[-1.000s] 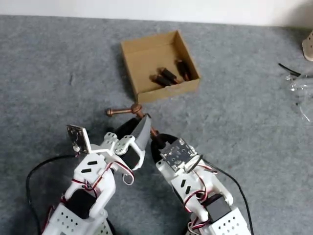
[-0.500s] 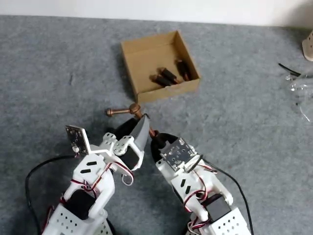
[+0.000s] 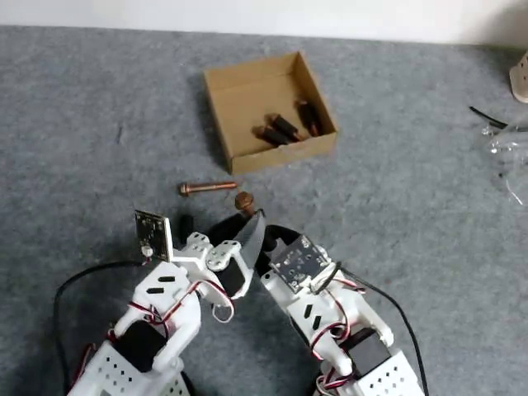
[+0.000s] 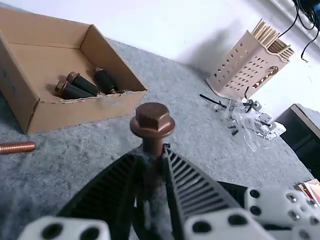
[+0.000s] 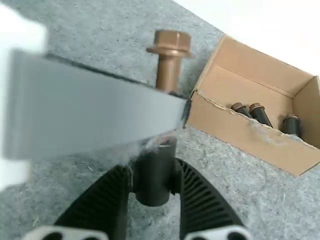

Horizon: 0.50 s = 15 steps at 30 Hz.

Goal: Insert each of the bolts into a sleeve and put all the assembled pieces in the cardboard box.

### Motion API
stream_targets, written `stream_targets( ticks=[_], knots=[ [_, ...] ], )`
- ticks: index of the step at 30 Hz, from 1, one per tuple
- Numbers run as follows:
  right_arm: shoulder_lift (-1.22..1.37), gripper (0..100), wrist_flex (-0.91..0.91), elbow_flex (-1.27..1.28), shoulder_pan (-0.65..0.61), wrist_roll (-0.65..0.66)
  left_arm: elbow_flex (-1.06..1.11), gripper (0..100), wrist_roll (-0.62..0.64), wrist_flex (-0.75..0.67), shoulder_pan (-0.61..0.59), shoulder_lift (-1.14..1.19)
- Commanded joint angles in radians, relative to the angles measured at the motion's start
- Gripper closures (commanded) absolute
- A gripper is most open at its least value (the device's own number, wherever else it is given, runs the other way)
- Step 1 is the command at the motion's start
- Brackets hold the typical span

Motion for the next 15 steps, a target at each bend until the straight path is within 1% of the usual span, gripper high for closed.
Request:
stream_targets(
  ticks=[1, 6, 13, 15],
  knots=[
    [-0.015, 99.4, -0.002, -0.053, -0.031, -0.009, 0.013, 99, -0.008, 0.002, 0.047, -0.012],
    [-0.015, 99.4, -0.002, -0.051, -0.03, -0.006, 0.016, 99, -0.009, 0.002, 0.047, -0.012],
    [-0.015, 99.4, -0.005, -0.05, 0.024, -0.008, 0.016, 99, -0.009, 0.002, 0.036, -0.012],
    [-0.015, 99.4, -0.005, -0.05, 0.022, -0.005, 0.016, 97, -0.003, -0.002, 0.016, -0.012]
  ],
)
